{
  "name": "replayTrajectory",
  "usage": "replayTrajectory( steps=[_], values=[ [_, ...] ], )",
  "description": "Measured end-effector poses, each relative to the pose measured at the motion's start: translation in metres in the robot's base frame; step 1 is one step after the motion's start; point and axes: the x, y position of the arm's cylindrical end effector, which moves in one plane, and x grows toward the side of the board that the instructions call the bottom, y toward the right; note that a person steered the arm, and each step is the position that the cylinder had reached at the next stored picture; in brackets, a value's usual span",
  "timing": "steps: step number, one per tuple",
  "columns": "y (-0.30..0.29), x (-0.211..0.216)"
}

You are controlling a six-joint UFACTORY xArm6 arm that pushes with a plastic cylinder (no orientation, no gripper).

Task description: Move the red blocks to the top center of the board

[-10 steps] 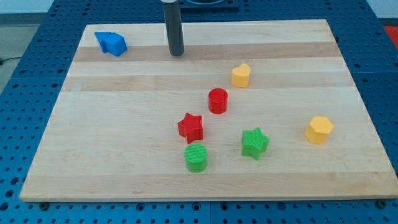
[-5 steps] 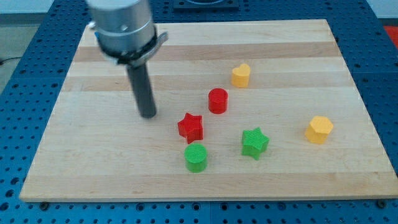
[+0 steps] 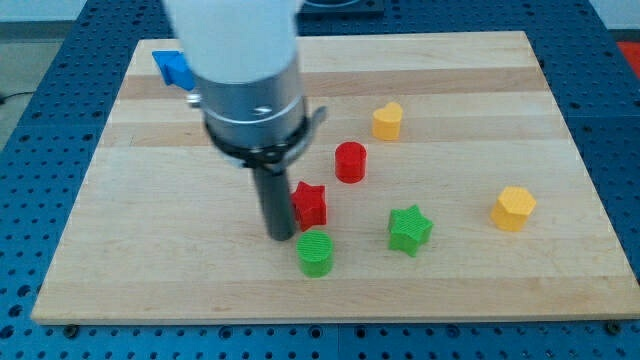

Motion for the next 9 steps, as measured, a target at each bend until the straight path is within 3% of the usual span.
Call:
replayTrajectory(
  steps=[2,3,5,7,8,9],
  values=[
    [0.076,-0.038],
    [0.086,-0.058],
    [0.086,-0.112],
    [0.062,-0.110],
    [0.014,-0.149],
    [0.014,-0.187]
  ],
)
